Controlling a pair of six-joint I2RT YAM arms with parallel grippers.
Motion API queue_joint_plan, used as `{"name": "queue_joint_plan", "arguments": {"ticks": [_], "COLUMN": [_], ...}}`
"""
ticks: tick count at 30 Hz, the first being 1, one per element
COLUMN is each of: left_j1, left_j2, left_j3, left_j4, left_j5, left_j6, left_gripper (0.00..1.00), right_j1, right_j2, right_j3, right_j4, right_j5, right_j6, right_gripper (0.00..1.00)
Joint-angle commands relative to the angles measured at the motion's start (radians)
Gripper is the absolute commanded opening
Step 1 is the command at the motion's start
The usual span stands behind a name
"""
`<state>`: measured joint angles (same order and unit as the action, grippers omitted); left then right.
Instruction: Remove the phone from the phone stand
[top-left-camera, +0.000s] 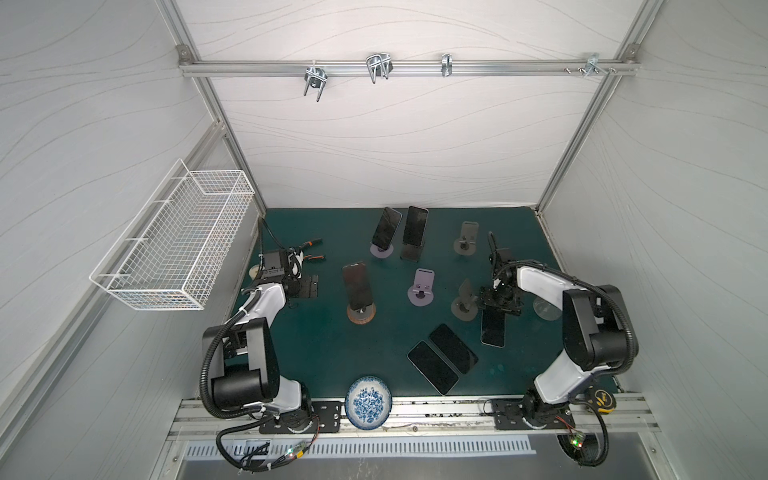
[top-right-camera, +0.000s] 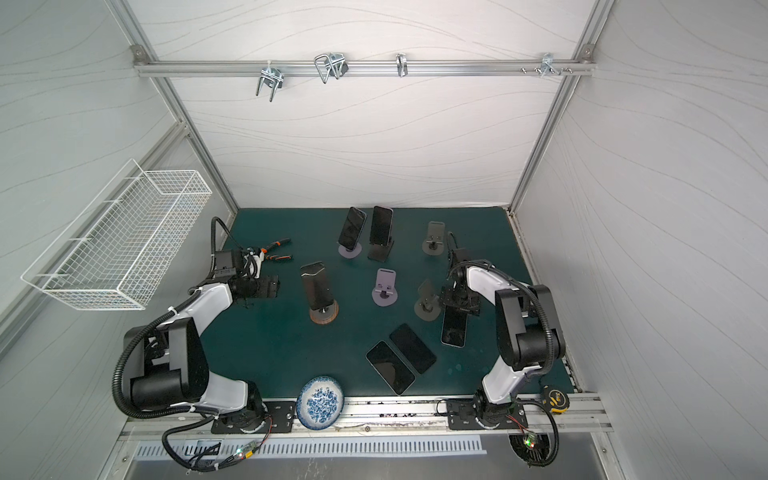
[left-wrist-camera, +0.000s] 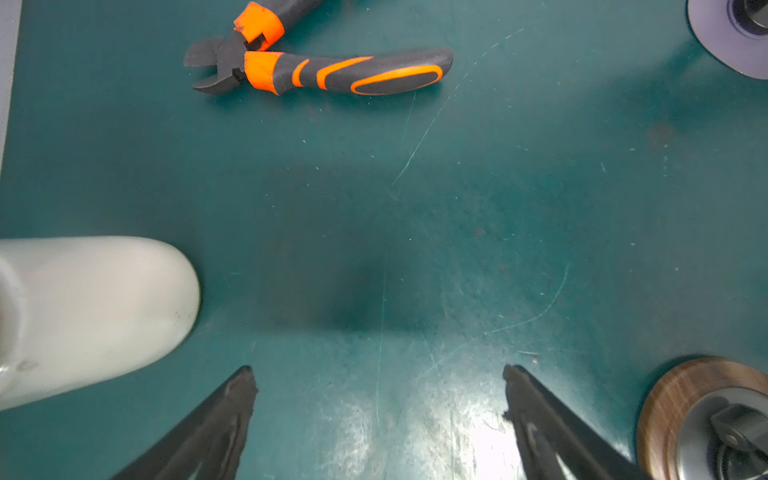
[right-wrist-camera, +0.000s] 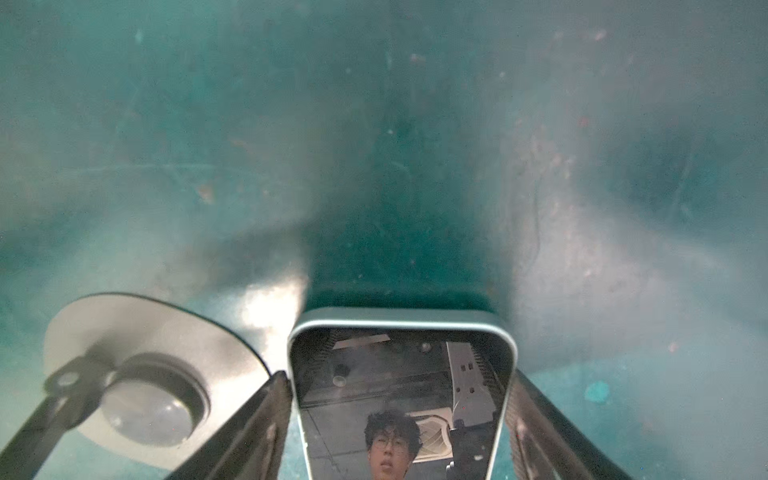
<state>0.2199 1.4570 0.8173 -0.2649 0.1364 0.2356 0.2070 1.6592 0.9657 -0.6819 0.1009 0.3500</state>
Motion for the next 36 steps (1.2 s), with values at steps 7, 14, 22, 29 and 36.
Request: {"name": "queue_joint_plan", "arguments": {"ticks": [7, 14, 22, 29, 36], "left_j1": [-0.001, -0.001, -0.001, -0.001, -0.001], "left_j2": [-0.014, -0.020, -0.013, -0.003, -0.001], "left_j3": [0.019, 0.013, 0.021, 0.029, 0.031], "left_j4": [0.011, 0.016, 0.010, 0.006, 0.006], "left_j5": [0.015, 0.015, 0.018, 0.016, 0.017], "left_j6": [0.016, 0.016, 0.018, 0.016, 0.016], "left_gripper": [0.95, 0.95, 0.95, 0.95, 0.95], "right_j1": [-0.005, -0.004, 0.142, 0.412, 0.698], "right_j2": [-0.142, -0.318, -0.466, -0.437, -0.324], "right_j3": [0.020, 0.060, 0.165, 0.326, 0.416], "right_j4": [-0.061, -0.088, -0.146, -0.183, -0.070], "right_j5": [0.034, 0.029, 0.051, 0.189, 0.313], "right_j6": [0.005, 0.002, 0.024, 0.110, 0.239], "right_gripper": [0.85, 0.87, 0.87, 0.89, 0.89]}}
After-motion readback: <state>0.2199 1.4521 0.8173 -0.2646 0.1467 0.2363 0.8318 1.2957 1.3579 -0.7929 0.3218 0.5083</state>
